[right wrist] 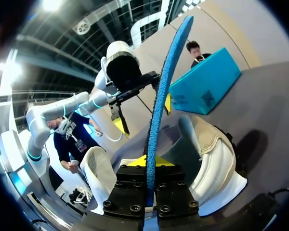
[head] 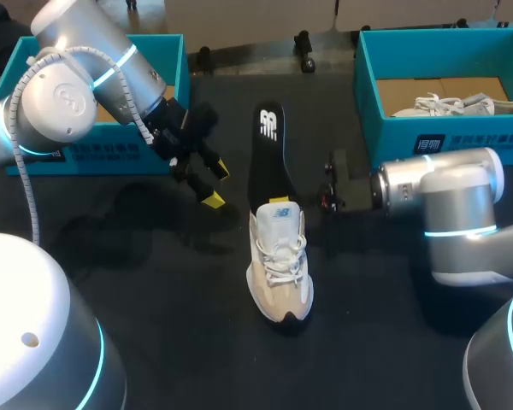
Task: Take the shoe out of the shoebox, open the shoe tongue, remove and reinsert the insole, then place the shoe into the shoebox
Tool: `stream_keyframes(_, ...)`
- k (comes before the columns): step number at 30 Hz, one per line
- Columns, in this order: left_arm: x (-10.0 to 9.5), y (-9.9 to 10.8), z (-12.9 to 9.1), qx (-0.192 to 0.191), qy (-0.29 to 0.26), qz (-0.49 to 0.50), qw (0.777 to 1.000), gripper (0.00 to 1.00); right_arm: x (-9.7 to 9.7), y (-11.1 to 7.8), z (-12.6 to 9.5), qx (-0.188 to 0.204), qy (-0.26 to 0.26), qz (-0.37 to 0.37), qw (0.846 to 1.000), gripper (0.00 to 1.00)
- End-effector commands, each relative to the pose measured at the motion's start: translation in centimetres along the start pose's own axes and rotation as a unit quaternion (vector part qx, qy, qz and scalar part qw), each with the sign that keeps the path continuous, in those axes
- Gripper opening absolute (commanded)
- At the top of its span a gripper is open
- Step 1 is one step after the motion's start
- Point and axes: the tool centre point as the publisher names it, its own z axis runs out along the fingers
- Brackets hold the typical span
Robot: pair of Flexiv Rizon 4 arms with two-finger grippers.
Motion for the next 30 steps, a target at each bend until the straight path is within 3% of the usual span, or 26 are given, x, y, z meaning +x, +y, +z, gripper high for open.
stream_keyframes(1,0.0,0.0,0.0,-0.002,0.0,0.0,1.0,1.0,0.4,-0.4,-0.1,0.0,-0.005,0.003,1.0,0.0)
stream_keyframes(5,0.0,0.0,0.0,-0.002,0.0,0.0,1.0,1.0,0.4,0.6,-0.5,0.002,-0.012,-0.008,1.0,0.02)
stream_keyframes(6,0.0,0.0,0.0,-0.002,0.0,0.0,1.0,1.0,0.3,0.8,-0.5,0.003,-0.012,-0.01,1.0,0.16)
stream_keyframes(8,0.0,0.0,0.0,-0.002,0.0,0.0,1.0,1.0,0.1,1.3,-0.5,0.007,-0.012,-0.013,1.0,0.25)
stream_keyframes(9,0.0,0.0,0.0,-0.002,0.0,0.0,1.0,1.0,0.0,1.4,-0.5,0.007,-0.011,-0.016,1.0,0.26)
stream_keyframes(26,0.0,0.0,0.0,-0.002,0.0,0.0,1.0,1.0,-1.0,3.0,-0.4,0.016,-0.002,-0.031,0.999,0.24)
stream_keyframes(28,0.0,0.0,0.0,-0.002,0.0,0.0,1.0,1.0,-1.0,3.0,-0.4,0.022,-0.002,-0.029,0.999,0.17)
stream_keyframes(30,0.0,0.0,0.0,-0.002,0.0,0.0,1.0,1.0,-1.0,2.9,-0.3,0.022,-0.002,-0.029,0.999,0.0)
